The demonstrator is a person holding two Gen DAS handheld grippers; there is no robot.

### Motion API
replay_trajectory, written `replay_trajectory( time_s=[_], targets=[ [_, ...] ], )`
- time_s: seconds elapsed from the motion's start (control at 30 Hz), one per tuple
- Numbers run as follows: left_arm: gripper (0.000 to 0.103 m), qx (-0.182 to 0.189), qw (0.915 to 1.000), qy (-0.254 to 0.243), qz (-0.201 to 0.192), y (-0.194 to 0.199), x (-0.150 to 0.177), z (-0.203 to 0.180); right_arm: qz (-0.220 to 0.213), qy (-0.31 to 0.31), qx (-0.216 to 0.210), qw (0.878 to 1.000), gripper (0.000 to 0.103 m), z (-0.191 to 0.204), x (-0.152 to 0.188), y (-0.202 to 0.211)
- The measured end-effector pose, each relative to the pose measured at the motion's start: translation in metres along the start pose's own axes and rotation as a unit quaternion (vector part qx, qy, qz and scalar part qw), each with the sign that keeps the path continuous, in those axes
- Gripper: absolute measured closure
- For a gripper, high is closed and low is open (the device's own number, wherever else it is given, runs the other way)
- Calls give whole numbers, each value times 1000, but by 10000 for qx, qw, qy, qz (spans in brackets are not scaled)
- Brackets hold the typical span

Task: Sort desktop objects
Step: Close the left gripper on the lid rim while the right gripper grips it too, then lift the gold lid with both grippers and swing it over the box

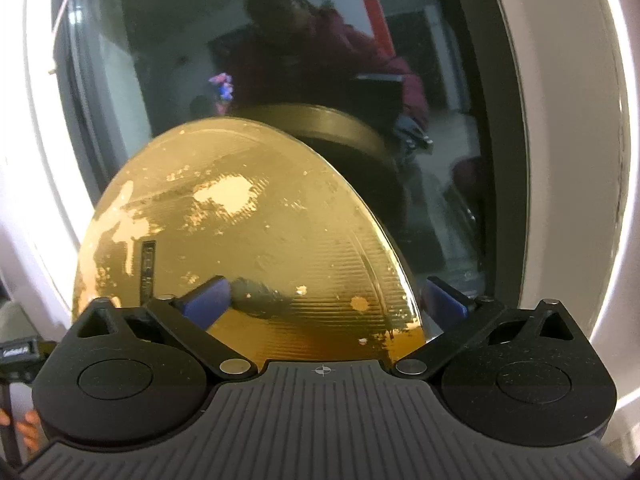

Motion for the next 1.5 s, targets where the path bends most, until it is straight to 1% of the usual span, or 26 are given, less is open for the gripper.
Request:
replay_trajectory(
  time_s=[0.13,0.2,0.33,0.47,0.53,0.63,0.73,0.87,0.97,1.0,1.03,1.07,1.27,1.5],
  targets=[
    [1,-117,9996,-201,-131,7,-6,-7,30,-102,84,9999,0,1,-2,0],
    [1,-60,9993,-271,-246,16,-16,-15,19,-152,75,9999,2,3,-5,2],
    [1,132,9977,-358,-564,38,-42,-36,-384,-181,87,9991,5,8,-29,24],
    [1,378,9934,-426,-992,73,-78,-64,-836,23,39,9965,6,22,-68,57],
    [1,415,9915,-442,-1150,90,-92,-77,-1021,182,30,9946,6,31,-88,77],
    [1,382,9891,-508,-1327,120,-111,-97,-1163,463,91,9921,7,43,-113,108],
    [1,315,9890,-495,-1355,151,-122,-113,-1153,656,149,9911,7,51,-127,140],
    [1,301,9908,-414,-1249,185,-122,-125,-1075,835,227,9904,7,63,-138,183],
    [1,302,9921,-387,-1158,200,-106,-135,-932,901,315,9911,7,67,-142,216],
    [1,292,9925,-379,-1121,198,-96,-134,-875,926,350,9912,7,68,-141,225],
    [1,276,9932,-359,-1077,204,-88,-125,-821,952,385,9913,7,70,-140,235],
    [1,264,9940,-335,-1005,211,-78,-129,-756,972,416,9915,7,70,-140,245],
    [1,289,9986,99,-426,243,-32,-141,-373,1137,697,9904,8,73,-138,302],
    [1,293,9985,427,148,283,22,-149,98,1350,1126,9844,8,72,-122,365]
  ],
)
Point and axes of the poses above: each gripper's, at about its wrist camera, not at the fingertips, and y roughly against the way its jaws point, z to its left, x to its underside, the point moved 10 cm from there along -y, roughly the way its jaws point, and after that the axes turned 13 degrees about -z, right-handed, at the moved point
